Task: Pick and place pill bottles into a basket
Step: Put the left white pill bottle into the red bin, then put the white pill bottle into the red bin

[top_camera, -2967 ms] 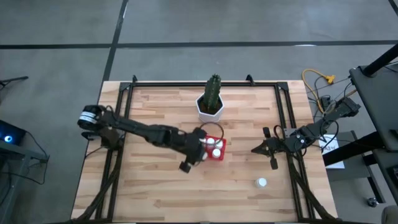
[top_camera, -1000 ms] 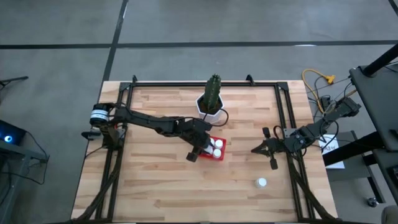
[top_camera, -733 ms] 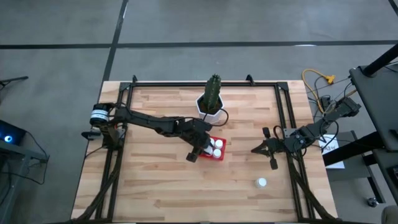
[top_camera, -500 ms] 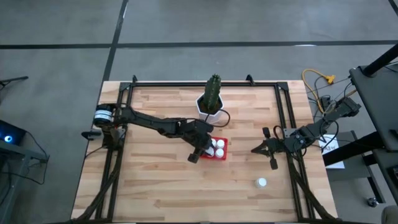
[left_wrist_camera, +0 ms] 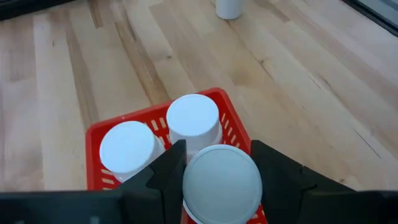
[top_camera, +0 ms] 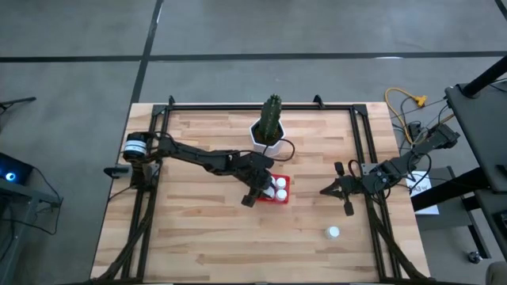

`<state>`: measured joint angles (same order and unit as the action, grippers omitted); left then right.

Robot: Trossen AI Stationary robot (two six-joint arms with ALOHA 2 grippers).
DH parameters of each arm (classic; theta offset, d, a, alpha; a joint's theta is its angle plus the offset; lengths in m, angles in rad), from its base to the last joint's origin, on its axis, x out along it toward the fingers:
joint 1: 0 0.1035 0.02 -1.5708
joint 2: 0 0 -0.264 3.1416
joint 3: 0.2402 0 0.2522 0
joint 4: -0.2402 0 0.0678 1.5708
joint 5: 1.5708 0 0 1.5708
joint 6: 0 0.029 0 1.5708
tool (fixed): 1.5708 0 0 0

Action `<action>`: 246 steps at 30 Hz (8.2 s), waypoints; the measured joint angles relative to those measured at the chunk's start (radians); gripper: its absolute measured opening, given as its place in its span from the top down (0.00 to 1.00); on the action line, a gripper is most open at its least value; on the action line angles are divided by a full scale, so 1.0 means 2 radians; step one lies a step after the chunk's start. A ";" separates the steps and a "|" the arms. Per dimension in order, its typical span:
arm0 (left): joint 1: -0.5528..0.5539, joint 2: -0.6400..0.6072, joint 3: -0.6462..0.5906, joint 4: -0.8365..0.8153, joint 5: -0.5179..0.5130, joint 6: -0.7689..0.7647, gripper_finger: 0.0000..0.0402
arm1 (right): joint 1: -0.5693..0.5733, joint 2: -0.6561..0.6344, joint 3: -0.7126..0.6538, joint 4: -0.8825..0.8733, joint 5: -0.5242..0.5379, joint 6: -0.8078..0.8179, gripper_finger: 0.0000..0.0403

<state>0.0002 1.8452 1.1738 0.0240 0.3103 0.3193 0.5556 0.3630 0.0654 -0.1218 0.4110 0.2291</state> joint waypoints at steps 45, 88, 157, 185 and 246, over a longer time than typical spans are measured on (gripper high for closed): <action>0.001 0.039 0.012 -0.001 0.010 -0.014 0.65 | 0.000 -0.001 0.000 0.000 0.000 -0.001 0.98; 0.003 0.040 0.029 -0.010 0.012 -0.014 0.46 | 0.000 0.000 0.000 0.000 0.000 -0.001 0.98; -0.008 -0.006 0.029 -0.171 -0.033 -0.014 1.00 | 0.000 0.000 0.000 0.000 0.000 -0.001 0.98; -0.008 -0.006 0.029 -0.158 -0.033 -0.025 1.00 | 0.000 -0.001 0.000 0.000 0.004 -0.002 0.98; -0.012 -0.014 0.046 -0.192 -0.053 -0.052 1.00 | 0.000 -0.001 0.000 0.002 0.004 -0.002 0.98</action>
<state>-0.0238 1.8181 1.2648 -0.3597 0.2037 0.2150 0.5559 0.3618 0.0650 -0.1170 0.4194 0.2242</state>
